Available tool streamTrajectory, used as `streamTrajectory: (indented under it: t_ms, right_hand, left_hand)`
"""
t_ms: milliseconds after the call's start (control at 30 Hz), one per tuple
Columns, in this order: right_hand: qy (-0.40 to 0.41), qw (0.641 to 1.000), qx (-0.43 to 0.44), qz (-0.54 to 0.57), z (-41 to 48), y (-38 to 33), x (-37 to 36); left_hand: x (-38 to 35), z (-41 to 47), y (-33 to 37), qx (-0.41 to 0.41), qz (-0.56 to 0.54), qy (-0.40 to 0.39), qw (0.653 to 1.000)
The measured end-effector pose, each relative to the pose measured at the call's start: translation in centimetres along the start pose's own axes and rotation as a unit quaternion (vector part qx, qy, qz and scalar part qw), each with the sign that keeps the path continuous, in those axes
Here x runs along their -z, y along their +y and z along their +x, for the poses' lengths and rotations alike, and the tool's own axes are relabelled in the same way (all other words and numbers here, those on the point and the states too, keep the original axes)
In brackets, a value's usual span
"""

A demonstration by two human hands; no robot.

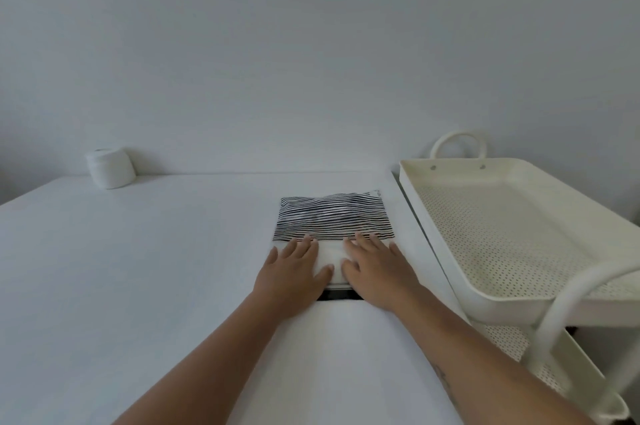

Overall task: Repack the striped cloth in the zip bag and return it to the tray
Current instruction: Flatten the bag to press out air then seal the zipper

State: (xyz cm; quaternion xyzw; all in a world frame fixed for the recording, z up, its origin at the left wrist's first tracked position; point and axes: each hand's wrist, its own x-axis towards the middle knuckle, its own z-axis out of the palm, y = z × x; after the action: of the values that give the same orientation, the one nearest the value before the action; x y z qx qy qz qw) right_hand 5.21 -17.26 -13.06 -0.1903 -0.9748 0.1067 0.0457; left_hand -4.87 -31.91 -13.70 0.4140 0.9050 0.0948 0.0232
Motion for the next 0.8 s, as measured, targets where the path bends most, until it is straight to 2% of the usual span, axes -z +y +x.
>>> streamTrajectory:
  t_ms: [233, 333, 400, 467, 500, 567, 667, 800]
  right_hand:
    - [-0.015, 0.998, -0.059, -0.027, -1.1, 1.6, 0.8]
    - [0.024, 0.999, -0.022, -0.006, -1.5, 1.5, 2.3]
    - [0.015, 0.996, 0.015, 0.092, -2.0, 1.0, 3.6]
    - [-0.041, 0.987, 0.036, 0.151, -2.6, 0.7, 4.6]
    - [-0.066, 0.987, 0.04, 0.144, -3.0, 0.7, 4.8]
    - [-0.09, 0.989, 0.043, 0.11, -3.7, 0.6, 4.9]
    - [-0.077, 0.992, 0.054, 0.08, -4.7, 0.2, 4.5]
    - [-0.006, 0.995, 0.097, -0.025, -6.2, -0.7, 4.1]
  left_hand:
    - [0.5, 0.4, -0.7, 0.006, 0.02, -0.02, 1.0]
    - [1.7, 0.6, -0.5, -0.002, 0.017, 0.013, 1.0]
    - [2.9, 0.3, -0.5, -0.013, -0.08, 0.021, 0.996]
    - [4.2, -0.5, -0.7, -0.013, -0.206, -0.005, 0.978]
    - [4.7, -0.9, -0.8, -0.019, -0.233, -0.015, 0.972]
    - [5.2, -1.8, -1.1, -0.044, -0.209, -0.029, 0.976]
    - [5.1, -3.3, -1.2, -0.059, -0.171, -0.055, 0.982]
    - [4.5, -5.2, -0.3, -0.106, -0.119, 0.019, 0.987]
